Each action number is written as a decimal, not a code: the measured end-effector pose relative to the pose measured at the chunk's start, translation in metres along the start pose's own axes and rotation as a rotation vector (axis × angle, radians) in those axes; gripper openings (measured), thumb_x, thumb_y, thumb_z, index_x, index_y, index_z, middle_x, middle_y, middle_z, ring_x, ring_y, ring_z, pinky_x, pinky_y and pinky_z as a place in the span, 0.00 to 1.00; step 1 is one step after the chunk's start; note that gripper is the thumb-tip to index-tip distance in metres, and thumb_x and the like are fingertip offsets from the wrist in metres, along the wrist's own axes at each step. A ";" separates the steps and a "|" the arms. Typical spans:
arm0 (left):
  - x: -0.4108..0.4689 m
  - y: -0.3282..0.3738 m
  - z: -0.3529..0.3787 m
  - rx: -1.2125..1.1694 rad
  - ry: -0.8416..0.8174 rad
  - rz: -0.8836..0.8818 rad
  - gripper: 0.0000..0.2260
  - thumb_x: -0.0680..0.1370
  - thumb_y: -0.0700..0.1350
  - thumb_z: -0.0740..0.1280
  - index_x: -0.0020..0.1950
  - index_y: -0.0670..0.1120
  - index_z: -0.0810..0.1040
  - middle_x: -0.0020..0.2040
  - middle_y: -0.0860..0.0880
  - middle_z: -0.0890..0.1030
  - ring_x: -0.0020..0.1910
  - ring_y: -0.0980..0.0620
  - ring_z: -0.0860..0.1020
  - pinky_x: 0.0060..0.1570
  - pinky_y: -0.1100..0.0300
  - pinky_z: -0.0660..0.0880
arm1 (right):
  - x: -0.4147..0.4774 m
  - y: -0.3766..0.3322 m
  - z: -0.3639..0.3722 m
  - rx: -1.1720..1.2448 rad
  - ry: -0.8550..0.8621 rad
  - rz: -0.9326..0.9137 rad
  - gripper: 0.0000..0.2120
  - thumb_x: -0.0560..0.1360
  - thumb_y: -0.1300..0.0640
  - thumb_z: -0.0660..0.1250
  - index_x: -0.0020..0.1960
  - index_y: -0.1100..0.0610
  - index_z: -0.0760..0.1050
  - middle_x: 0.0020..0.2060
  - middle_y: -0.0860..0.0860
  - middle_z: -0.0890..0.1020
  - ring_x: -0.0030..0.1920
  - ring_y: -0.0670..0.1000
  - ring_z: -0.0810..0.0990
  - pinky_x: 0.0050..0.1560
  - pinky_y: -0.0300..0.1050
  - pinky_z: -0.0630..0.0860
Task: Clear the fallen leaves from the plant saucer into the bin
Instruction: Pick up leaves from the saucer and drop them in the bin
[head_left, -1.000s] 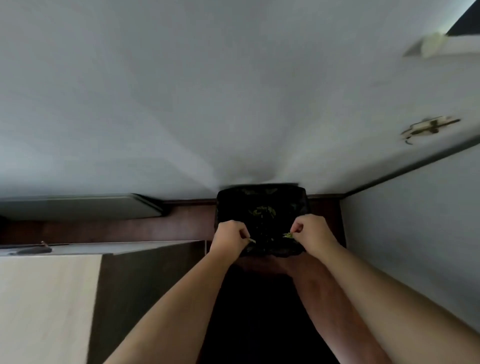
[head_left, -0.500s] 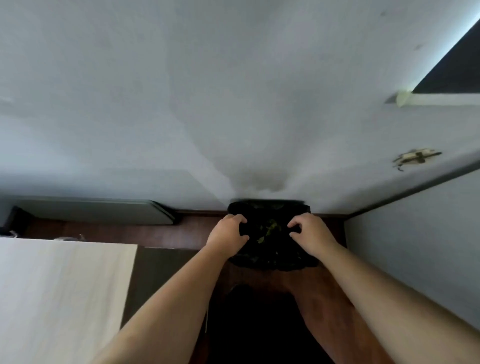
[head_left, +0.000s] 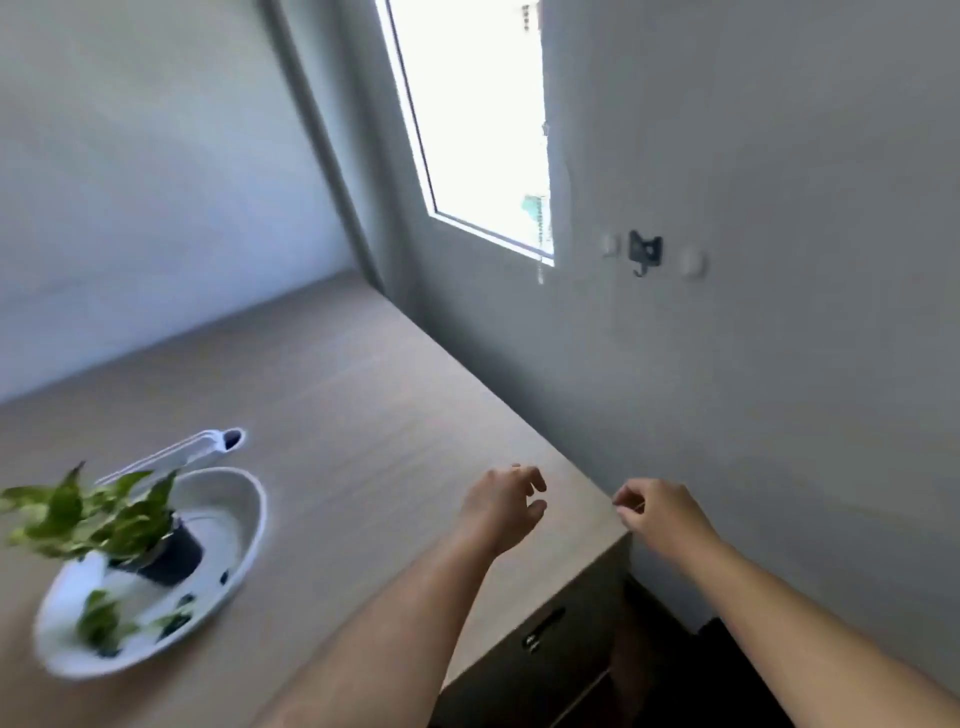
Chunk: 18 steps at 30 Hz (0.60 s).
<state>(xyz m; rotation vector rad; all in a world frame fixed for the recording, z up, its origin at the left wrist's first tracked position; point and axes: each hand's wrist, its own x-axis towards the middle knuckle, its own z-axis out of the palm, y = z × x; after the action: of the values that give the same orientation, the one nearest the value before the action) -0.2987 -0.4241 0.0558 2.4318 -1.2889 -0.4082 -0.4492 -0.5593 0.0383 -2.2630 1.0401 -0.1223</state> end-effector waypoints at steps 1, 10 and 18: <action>-0.017 -0.025 -0.017 -0.011 0.044 -0.072 0.10 0.75 0.47 0.66 0.55 0.49 0.79 0.54 0.48 0.81 0.53 0.47 0.79 0.53 0.55 0.77 | 0.002 -0.029 0.013 -0.018 -0.032 -0.073 0.06 0.73 0.57 0.68 0.47 0.54 0.82 0.45 0.53 0.86 0.47 0.53 0.83 0.50 0.44 0.77; -0.178 -0.225 -0.103 -0.101 0.266 -0.601 0.08 0.73 0.45 0.66 0.50 0.47 0.81 0.50 0.46 0.84 0.51 0.46 0.81 0.52 0.56 0.78 | -0.021 -0.238 0.148 -0.144 -0.304 -0.490 0.06 0.73 0.59 0.66 0.46 0.53 0.81 0.40 0.48 0.81 0.44 0.50 0.80 0.43 0.39 0.72; -0.225 -0.369 -0.124 -0.185 0.210 -0.756 0.11 0.71 0.44 0.70 0.53 0.44 0.79 0.54 0.45 0.80 0.52 0.45 0.78 0.50 0.59 0.75 | -0.025 -0.353 0.251 -0.228 -0.364 -0.634 0.09 0.72 0.60 0.64 0.49 0.54 0.81 0.48 0.50 0.83 0.49 0.52 0.80 0.50 0.43 0.75</action>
<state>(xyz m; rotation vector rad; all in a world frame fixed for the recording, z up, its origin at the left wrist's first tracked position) -0.0999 -0.0228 0.0238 2.6269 -0.1968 -0.4158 -0.1538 -0.2422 0.0497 -2.6173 0.1343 0.1495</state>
